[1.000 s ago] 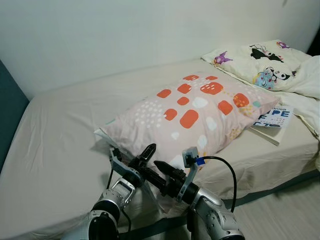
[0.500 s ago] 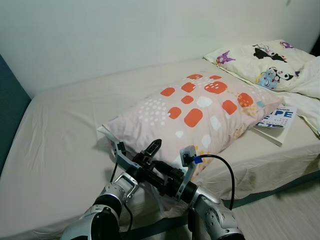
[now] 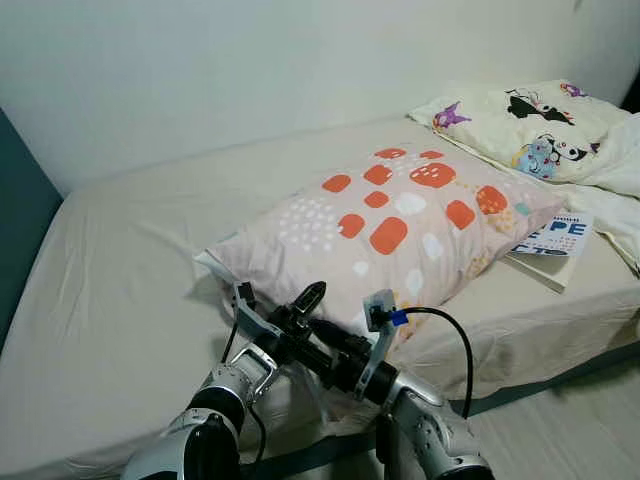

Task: Clean up the room

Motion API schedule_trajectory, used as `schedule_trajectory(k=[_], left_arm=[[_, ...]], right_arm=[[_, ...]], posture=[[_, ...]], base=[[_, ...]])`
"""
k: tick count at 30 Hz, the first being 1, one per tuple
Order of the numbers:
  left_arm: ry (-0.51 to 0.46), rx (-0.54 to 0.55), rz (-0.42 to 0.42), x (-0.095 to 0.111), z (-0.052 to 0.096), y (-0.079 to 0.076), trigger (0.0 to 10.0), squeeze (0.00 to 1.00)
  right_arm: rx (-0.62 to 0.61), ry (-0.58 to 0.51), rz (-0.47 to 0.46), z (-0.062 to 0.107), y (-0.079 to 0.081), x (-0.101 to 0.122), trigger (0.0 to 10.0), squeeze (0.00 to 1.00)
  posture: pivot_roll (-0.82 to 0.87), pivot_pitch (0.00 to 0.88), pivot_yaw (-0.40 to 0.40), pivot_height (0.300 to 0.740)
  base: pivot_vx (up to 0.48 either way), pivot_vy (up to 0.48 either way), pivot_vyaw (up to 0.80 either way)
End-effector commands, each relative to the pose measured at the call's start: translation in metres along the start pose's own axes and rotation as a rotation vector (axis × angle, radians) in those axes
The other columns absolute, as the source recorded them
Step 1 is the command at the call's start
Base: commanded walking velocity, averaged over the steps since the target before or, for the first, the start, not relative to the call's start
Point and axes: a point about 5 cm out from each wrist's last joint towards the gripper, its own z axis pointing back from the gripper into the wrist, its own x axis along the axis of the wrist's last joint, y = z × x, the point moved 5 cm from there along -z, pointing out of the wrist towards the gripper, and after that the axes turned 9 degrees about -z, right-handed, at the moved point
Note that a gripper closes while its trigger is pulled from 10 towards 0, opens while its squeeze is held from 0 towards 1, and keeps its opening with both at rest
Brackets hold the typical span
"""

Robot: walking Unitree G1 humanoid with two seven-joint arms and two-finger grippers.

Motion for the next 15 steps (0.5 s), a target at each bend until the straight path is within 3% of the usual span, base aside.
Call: schedule_trajectory(k=[1,15], left_arm=[[0.110,-0.140,0.087,-0.0555,-0.0278,-0.0482,0.0,0.00],[0.094,-0.142,0.082,-0.0483,-0.0309,-0.0506,0.0,0.00]], right_arm=[[-0.006,-0.010,-0.008,-0.0010,-0.0010,0.0022,10.0,0.00],[-0.022,-0.006,0.004,-0.0006,-0.0049,0.0037,10.0,0.00]], posture=[[-0.21,0.077,0.053,0.550],[-0.21,0.055,0.054,0.550]], base=[[0.000,0.000,0.00],[0.000,0.000,0.00]])
